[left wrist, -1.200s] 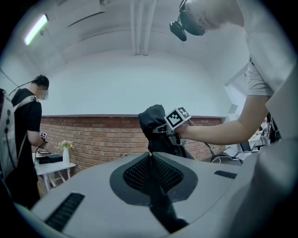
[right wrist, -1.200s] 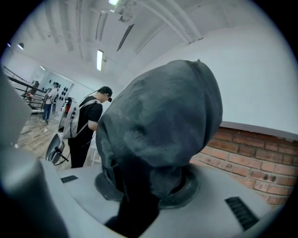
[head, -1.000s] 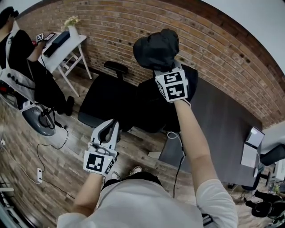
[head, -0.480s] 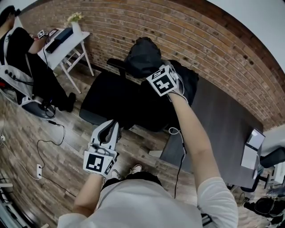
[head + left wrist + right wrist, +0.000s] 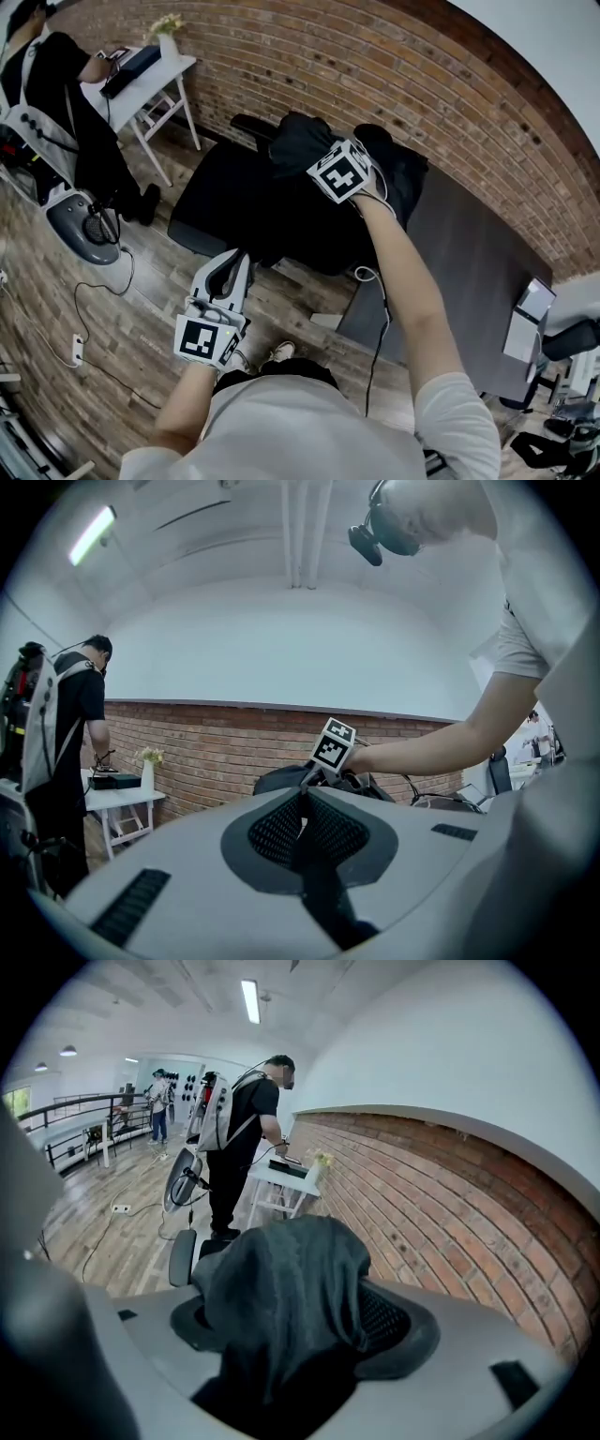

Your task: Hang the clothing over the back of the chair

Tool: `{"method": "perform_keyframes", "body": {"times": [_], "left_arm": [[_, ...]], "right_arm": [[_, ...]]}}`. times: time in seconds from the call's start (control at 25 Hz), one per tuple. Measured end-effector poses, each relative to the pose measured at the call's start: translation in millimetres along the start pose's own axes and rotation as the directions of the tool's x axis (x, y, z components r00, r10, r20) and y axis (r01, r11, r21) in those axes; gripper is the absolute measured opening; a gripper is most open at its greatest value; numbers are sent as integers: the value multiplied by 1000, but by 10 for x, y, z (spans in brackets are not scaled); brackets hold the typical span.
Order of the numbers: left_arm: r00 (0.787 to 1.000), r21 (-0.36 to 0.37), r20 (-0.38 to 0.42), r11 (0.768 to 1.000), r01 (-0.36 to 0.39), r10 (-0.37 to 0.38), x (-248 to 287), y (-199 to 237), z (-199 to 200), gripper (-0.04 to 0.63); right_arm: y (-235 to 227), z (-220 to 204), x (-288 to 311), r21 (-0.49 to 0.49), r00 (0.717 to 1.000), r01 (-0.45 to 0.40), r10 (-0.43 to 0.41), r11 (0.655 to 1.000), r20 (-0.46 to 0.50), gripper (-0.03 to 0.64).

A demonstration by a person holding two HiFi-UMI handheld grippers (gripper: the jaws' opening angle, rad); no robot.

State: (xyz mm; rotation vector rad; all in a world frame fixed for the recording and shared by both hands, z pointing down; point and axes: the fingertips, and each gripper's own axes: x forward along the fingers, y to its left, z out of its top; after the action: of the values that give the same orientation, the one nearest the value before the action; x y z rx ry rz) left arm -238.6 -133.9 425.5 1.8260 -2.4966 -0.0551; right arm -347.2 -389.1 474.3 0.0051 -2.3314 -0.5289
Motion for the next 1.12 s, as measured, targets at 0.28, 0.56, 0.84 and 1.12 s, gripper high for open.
{"method": "perform_keyframes", "body": {"times": [0.28,0.56,0.84,1.12], "left_arm": [[1000,-10,1,1000,14,-14,21,20,-11,38],[999,-9,8,999,37,-37,19,21,32,38],[999,-16,13,999,49,-49,-31,59,55,38],[997,-20,20,997,72,-71,-125,65,58,38]], "right_arm": [[111,129,-97,12,997,-61,60,998,40,365],[263,169,-157,-49,992,-110,113,993,61,425],[332,272,-246,-223,999,-46,50,974,13,449],[509,362,-382,-125,993,-93,100,988,56,453]]}}
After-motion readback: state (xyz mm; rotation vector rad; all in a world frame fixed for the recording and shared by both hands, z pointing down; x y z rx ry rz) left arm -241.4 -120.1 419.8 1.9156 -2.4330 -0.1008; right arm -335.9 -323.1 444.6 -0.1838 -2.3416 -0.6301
